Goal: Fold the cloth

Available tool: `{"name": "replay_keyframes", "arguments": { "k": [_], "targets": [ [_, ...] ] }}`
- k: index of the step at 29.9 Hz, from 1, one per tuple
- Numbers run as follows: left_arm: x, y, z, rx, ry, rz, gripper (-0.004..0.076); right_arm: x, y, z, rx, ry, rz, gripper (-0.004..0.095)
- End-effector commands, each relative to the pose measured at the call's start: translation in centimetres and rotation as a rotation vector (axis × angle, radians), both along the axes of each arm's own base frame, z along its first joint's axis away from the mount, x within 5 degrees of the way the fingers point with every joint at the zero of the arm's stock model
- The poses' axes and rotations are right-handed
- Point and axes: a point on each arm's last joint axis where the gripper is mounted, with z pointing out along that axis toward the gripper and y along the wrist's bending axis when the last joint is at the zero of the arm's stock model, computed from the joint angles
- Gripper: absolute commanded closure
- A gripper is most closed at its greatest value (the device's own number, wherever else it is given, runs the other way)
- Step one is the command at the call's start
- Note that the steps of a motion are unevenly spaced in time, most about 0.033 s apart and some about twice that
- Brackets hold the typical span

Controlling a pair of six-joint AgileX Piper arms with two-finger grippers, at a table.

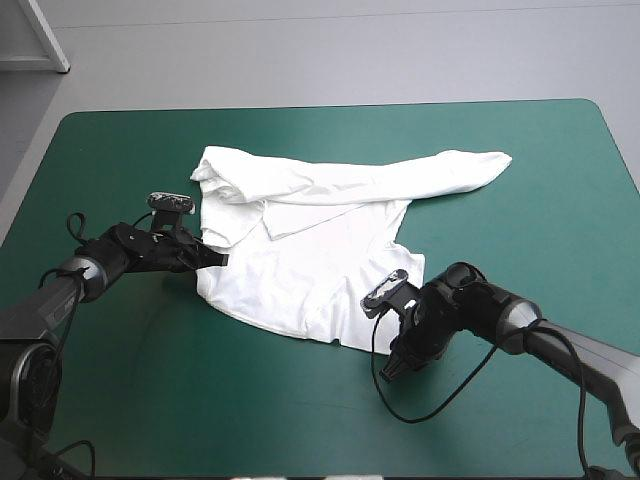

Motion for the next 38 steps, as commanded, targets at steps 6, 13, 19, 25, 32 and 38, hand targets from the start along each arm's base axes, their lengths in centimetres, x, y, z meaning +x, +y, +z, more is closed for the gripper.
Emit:
{"name": "replay_keyframes", "arguments": {
  "k": [6, 13, 19, 25, 32, 38],
  "targets": [
    [0.3, 0.0, 2.3, -0.012, -0.086, 0.021, 0.0705, 0.7, 0.8, 0.4, 0.078, -0.063, -0.011, 0.0916],
    [-0.2, -0.1, 3.7, -0.020, -0.118, 0.013, 0.0705, 1.0, 1.0, 2.8, 0.106, -0.117, -0.003, 0.0916],
    [-2.2, 0.0, 8.5, -0.030, -0.265, 0.009, 0.0705, 1.4, 0.3, 10.1, 0.179, -0.340, -0.008, 0.0916],
    [-5.0, -0.7, 15.1, -0.091, -0.395, -0.060, 0.0705, -0.2, -1.8, 20.4, 0.293, -0.621, -0.011, 0.0917],
    [-11.3, -1.3, 27.2, -0.160, -0.689, -0.144, 0.0705, -4.0, -6.0, 31.2, 0.408, -0.970, -0.047, 0.0918],
    [-17.9, -1.8, 36.4, -0.161, -0.909, -0.259, 0.0705, -8.7, -10.3, 38.6, 0.514, -1.236, -0.078, 0.0921]
  ]
}}
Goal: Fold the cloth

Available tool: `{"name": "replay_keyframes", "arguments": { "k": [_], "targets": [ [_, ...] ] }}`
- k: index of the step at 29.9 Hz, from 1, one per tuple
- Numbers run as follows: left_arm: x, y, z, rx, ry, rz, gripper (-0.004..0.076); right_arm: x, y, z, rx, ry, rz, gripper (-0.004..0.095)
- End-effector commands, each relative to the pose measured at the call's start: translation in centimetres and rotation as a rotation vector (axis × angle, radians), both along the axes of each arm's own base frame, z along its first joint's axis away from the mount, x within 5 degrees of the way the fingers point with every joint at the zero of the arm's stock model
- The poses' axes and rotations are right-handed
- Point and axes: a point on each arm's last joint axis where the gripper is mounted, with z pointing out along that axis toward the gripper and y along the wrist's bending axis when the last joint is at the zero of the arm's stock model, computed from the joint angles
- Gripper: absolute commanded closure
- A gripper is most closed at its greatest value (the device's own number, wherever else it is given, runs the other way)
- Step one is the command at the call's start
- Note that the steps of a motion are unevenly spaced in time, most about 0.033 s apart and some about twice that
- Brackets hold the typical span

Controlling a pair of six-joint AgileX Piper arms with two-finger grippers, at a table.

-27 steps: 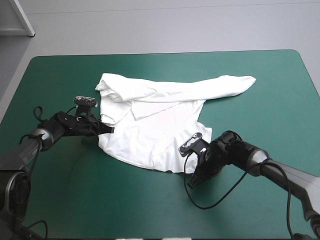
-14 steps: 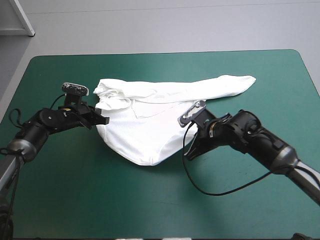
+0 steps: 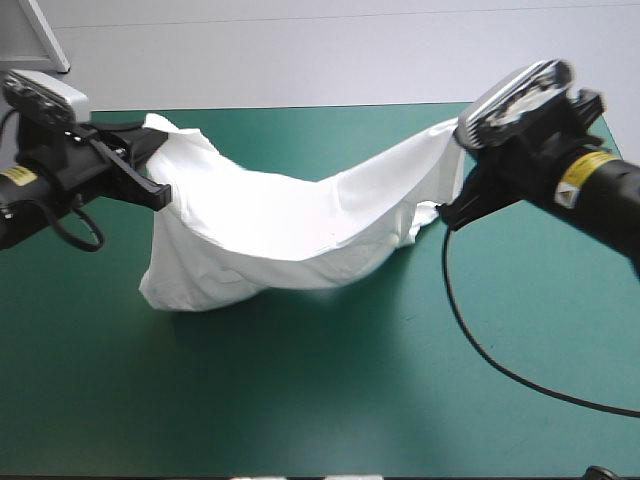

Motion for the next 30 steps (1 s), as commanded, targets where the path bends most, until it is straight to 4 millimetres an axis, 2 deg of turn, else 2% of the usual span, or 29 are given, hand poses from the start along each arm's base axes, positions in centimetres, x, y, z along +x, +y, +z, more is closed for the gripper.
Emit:
{"name": "replay_keyframes", "arguments": {
  "k": [1, 3, 6, 10, 14, 18, 21, 23, 26, 29, 30],
  "targets": [
    [-5.0, -0.1, 6.5, -0.050, -0.211, -0.031, 0.0705, -3.7, -3.3, 5.2, 0.102, -0.247, -0.013, 0.0921],
    [-7.5, -0.1, 9.2, -0.054, -0.308, -0.036, 0.0705, -5.6, -4.8, 7.3, 0.155, -0.325, -0.018, 0.0921],
    [-10.9, 0.2, 12.2, -0.048, -0.450, -0.016, 0.0705, -8.4, -7.1, 9.8, 0.229, -0.435, -0.021, 0.0921],
    [-14.3, 0.5, 14.5, -0.054, -0.576, 0.002, 0.0705, -11.6, -9.5, 11.8, 0.295, -0.546, -0.016, 0.0921],
    [-15.7, 0.7, 15.3, -0.055, -0.635, 0.014, 0.0705, -13.3, -10.9, 12.7, 0.320, -0.612, -0.017, 0.0915],
    [-15.9, 0.8, 15.6, -0.063, -0.668, 0.037, 0.0705, -12.8, -10.5, 12.6, 0.298, -0.605, -0.020, 0.0914],
    [-14.8, 1.1, 15.6, -0.042, -0.667, 0.079, 0.0705, -11.4, -9.5, 12.4, 0.258, -0.577, -0.032, 0.0915],
    [-13.2, 1.2, 15.4, -0.030, -0.636, 0.100, 0.0705, -10.1, -8.7, 12.3, 0.223, -0.566, -0.055, 0.0916],
    [-9.1, 1.1, 14.6, -0.007, -0.532, 0.104, 0.0705, -7.5, -7.3, 12.0, 0.157, -0.533, -0.108, 0.0921],
    [-3.2, 0.8, 13.0, 0.010, -0.402, 0.092, 0.0705, -4.3, -5.4, 11.1, 0.096, -0.458, -0.164, 0.0923],
    [-1.2, 0.8, 12.3, 0.013, -0.360, 0.089, 0.0705, -2.6, -4.3, 10.5, 0.053, -0.419, -0.190, 0.0923]
  ]
}}
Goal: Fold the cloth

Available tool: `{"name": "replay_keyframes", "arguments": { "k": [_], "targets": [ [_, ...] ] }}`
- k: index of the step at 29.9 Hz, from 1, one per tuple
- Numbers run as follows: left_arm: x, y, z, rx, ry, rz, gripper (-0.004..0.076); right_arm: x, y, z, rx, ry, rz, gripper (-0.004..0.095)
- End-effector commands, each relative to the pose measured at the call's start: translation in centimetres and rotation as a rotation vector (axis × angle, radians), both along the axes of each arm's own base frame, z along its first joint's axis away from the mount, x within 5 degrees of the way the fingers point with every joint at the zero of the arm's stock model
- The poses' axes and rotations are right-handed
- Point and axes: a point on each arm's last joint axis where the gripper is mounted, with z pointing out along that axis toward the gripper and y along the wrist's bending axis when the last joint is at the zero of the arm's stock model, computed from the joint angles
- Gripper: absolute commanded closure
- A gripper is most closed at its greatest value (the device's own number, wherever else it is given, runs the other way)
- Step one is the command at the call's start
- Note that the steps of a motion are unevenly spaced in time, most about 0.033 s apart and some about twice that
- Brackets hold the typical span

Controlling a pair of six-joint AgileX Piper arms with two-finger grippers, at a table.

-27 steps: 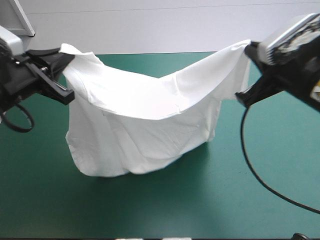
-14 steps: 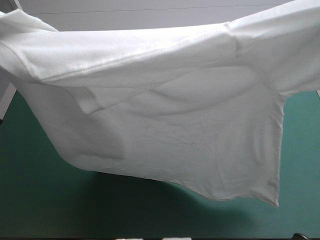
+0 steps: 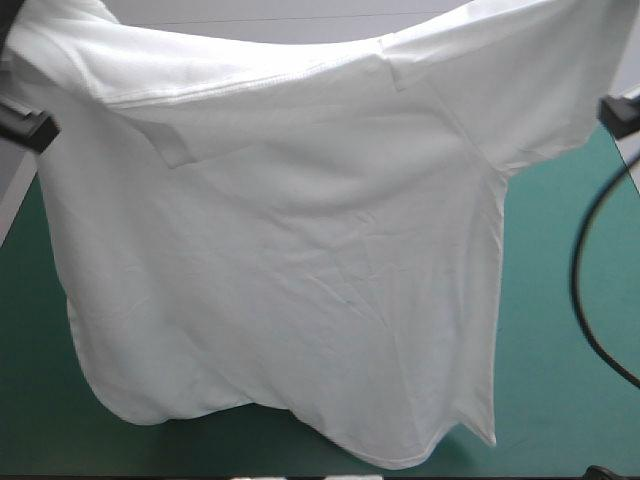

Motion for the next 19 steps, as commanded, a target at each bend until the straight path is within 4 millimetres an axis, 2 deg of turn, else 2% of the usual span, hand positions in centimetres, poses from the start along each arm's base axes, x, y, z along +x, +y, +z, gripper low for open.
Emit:
{"name": "replay_keyframes", "arguments": {
  "k": [1, 4, 6, 8, 10, 12, 14, 16, 19],
  "targets": [
    [6.7, -0.1, -1.6, -0.035, 0.092, 0.006, 0.0705, 3.7, 2.0, -0.6, -0.051, 0.017, -0.099, 0.0923],
    [12.5, -0.4, -4.4, -0.028, 0.215, 0.006, 0.0705, 7.8, 4.5, -2.3, -0.130, 0.097, -0.167, 0.0923],
    [16.9, -0.6, -7.0, -0.015, 0.308, 0.001, 0.0705, 10.8, 6.0, -3.7, -0.149, 0.147, -0.172, 0.0923],
    [20.0, -0.7, -9.3, -0.014, 0.380, -0.002, 0.0705, 14.1, 6.8, -5.2, -0.150, 0.207, -0.174, 0.0923],
    [23.2, -0.7, -11.7, -0.017, 0.432, 0.008, 0.0705, 17.7, 6.4, -6.8, -0.138, 0.256, -0.204, 0.0924],
    [26.4, -0.6, -14.0, -0.031, 0.445, 0.034, 0.0705, 21.9, 5.0, -8.6, -0.086, 0.288, -0.222, 0.0924],
    [28.8, -0.5, -15.6, -0.046, 0.437, 0.060, 0.0705, 25.2, 3.3, -10.2, 0.005, 0.317, -0.195, 0.0924],
    [30.9, -0.4, -16.9, -0.051, 0.427, 0.075, 0.0705, 28.4, 1.9, -12.3, 0.050, 0.360, -0.153, 0.0924],
    [33.0, -0.7, -18.8, -0.044, 0.478, 0.051, 0.0697, 32.7, 1.1, -16.4, 0.051, 0.443, -0.132, 0.0901]
  ]
}}
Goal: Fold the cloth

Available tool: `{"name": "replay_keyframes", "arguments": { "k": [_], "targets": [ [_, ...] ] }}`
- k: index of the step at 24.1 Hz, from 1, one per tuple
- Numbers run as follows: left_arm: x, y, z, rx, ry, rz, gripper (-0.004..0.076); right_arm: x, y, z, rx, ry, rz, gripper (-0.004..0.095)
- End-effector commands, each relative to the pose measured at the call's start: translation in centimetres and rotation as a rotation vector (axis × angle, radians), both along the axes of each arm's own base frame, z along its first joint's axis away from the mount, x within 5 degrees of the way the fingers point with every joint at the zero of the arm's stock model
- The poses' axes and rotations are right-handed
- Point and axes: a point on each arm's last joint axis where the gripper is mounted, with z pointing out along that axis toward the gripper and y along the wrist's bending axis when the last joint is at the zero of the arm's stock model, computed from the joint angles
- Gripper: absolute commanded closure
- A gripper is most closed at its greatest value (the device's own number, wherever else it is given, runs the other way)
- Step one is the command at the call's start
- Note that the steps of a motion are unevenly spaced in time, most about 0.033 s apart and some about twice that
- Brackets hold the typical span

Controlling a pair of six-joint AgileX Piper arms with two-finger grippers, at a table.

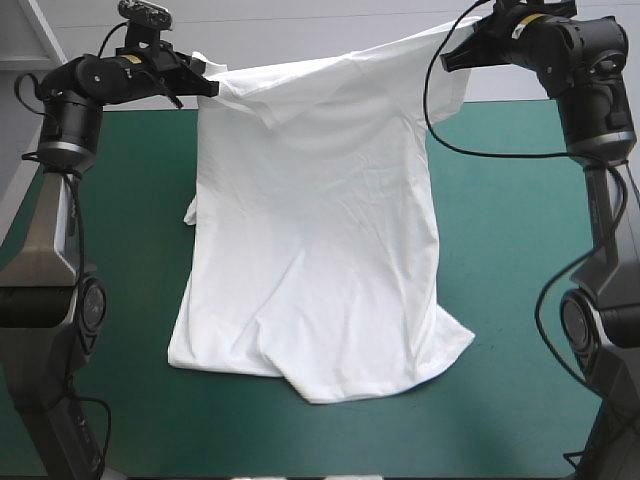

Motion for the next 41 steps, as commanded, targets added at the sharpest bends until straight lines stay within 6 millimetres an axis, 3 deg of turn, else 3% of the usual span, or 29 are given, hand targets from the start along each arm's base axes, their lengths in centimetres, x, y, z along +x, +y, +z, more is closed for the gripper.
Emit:
{"name": "replay_keyframes", "arguments": {
  "k": [1, 3, 7, 9, 15, 20, 25, 28, 31, 33, 34, 36, 38, 41],
  "targets": [
    [0.3, -0.2, 2.3, -0.056, -0.107, 0.002, 0.0682, 1.8, -1.0, -0.4, 0.032, -0.082, 0.013, 0.0868],
    [1.5, -0.5, 0.4, -0.065, -0.056, -0.016, 0.0600, 3.9, -1.0, -3.2, 0.002, -0.019, 0.010, 0.0701],
    [2.5, -0.7, -1.6, -0.078, -0.003, -0.032, 0.0309, 5.9, -0.9, -6.1, 0.009, 0.049, -0.005, 0.0249],
    [2.5, -0.7, -1.7, -0.074, 0.002, -0.028, 0.0219, 6.0, -0.9, -6.3, 0.013, 0.055, -0.014, 0.0155],
    [1.1, -0.5, -0.1, -0.042, 0.010, -0.029, 0.0300, 5.1, -1.0, -5.1, 0.007, 0.054, -0.014, 0.0264],
    [-2.4, 0.6, 1.9, 0.105, 0.142, 0.022, 0.0314, 2.2, -1.3, -2.7, 0.001, 0.109, -0.009, 0.0397],
    [-7.6, 0.8, 5.7, 0.078, 0.180, 0.036, 0.0379, -4.3, -2.2, 2.4, 0.077, 0.142, 0.011, 0.0501],
    [-9.4, 0.9, 5.5, 0.074, 0.220, 0.042, 0.0379, -7.8, -2.9, 5.5, 0.155, 0.066, 0.032, 0.0534],
    [-12.2, 1.1, 3.3, 0.082, 0.318, 0.051, 0.0381, -11.9, -3.0, 8.4, 0.195, -0.012, 0.044, 0.0535],
    [-15.4, 1.3, 1.1, 0.064, 0.372, 0.077, 0.0381, -14.2, -3.1, 8.9, 0.195, -0.013, 0.044, 0.0535],
    [-16.9, 1.3, 0.2, 0.052, 0.384, 0.089, 0.0381, -15.0, -3.1, 8.5, 0.190, 0.009, 0.036, 0.0535],
    [-21.6, 1.5, -2.7, 0.017, 0.424, 0.122, 0.0381, -16.4, -3.4, 6.0, 0.170, 0.111, 0.013, 0.0535],
    [-24.8, 1.7, -5.0, -0.003, 0.456, 0.149, 0.0381, -17.5, -3.3, 3.6, 0.150, 0.194, 0.030, 0.0535],
    [-27.2, 1.9, -8.1, -0.029, 0.505, 0.186, 0.0381, -18.4, -3.3, 1.4, 0.145, 0.246, 0.029, 0.0535]
  ]
}}
